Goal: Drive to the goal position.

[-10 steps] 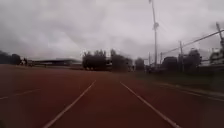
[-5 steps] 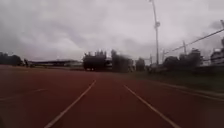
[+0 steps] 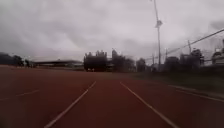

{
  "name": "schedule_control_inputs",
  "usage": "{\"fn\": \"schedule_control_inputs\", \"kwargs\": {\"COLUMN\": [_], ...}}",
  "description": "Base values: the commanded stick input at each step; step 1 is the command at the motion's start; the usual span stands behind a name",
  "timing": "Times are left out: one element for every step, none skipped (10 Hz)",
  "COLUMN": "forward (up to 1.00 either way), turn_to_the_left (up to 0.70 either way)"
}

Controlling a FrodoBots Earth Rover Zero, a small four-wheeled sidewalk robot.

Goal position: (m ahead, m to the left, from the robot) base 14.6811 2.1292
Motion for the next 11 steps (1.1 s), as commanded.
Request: {"fn": "schedule_control_inputs", "kwargs": {"forward": [0.70, 0.70, 0.70, 0.70, 0.70, 0.70, 0.70, 0.70, 0.70, 0.70, 0.70], "turn_to_the_left": [0.00, 0.00, 0.00, 0.00, 0.00, 0.00, 0.00, 0.00, 0.00, 0.00, 0.00]}}
